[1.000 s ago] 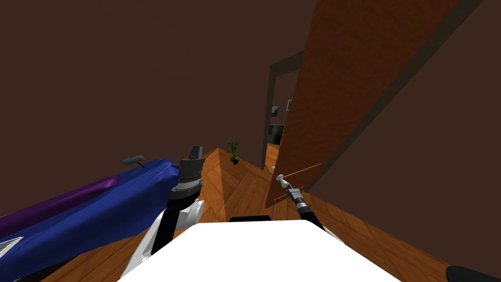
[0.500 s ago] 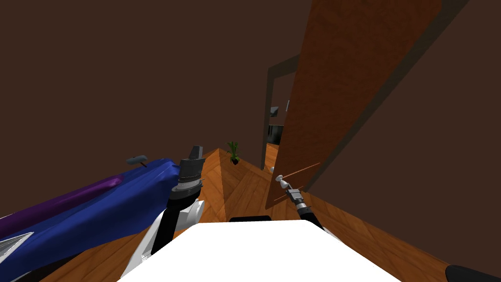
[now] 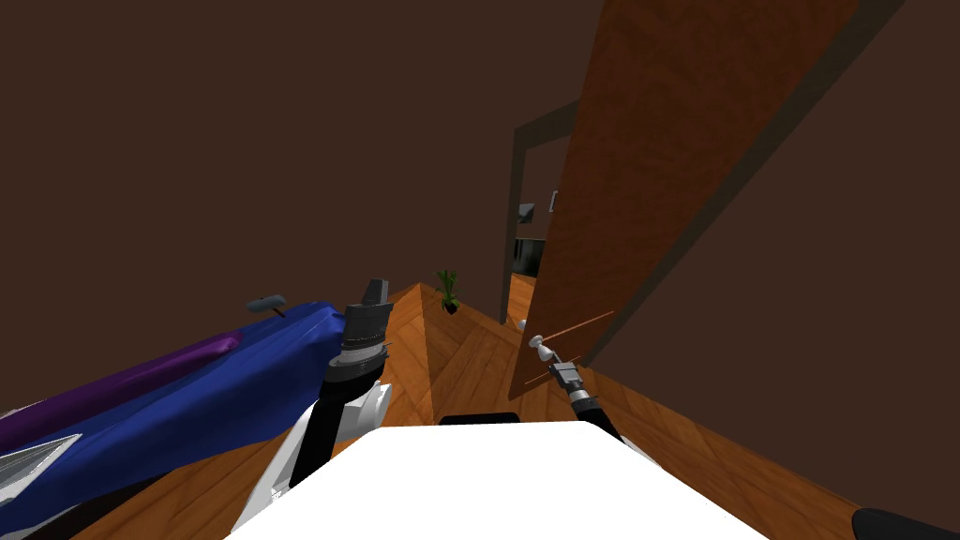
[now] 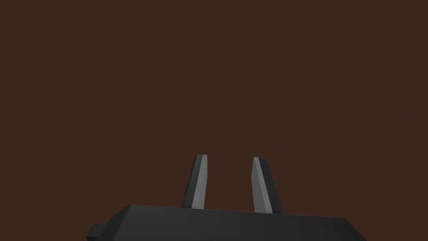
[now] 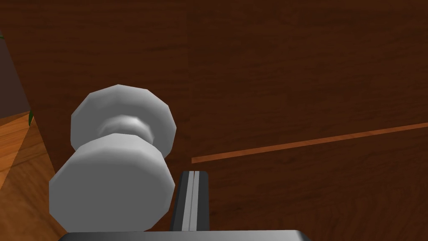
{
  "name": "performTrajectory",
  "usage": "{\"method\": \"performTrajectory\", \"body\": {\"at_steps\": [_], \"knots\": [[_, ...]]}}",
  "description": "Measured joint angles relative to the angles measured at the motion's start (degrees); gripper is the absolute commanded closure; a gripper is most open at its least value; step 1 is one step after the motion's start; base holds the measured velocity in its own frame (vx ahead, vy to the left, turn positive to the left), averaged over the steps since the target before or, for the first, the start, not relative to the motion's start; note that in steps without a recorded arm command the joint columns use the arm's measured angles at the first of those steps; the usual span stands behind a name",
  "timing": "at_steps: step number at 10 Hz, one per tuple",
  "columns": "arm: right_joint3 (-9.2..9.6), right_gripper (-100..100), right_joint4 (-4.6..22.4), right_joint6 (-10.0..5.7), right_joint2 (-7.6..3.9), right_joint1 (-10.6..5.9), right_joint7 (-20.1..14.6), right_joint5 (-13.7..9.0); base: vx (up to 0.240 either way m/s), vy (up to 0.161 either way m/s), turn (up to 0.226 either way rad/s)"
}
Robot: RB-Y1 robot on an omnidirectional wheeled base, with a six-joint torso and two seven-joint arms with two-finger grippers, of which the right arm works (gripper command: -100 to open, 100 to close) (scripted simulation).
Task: Pull the door open
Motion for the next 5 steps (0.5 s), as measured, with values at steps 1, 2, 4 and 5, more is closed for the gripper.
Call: {"method": "performTrajectory", "body": {"at_steps": [1,2,4,5], "knots": [[-0.14,-100,-1.2,0.99,-0.08,0.39,0.5,-0.1,-0.006,-0.012,0.0],[0.08,-100,0.36,0.11,0.31,-0.26,0.25,0.12,-0.012,-0.003,0.025],[0.42,-100,1.68,-0.82,0.37,-0.9,-0.4,0.31,-0.022,-0.009,0.016],[0.21,-100,-0.06,-0.08,-0.1,-0.06,-0.11,0.13,-0.001,-0.003,-0.017]]}}
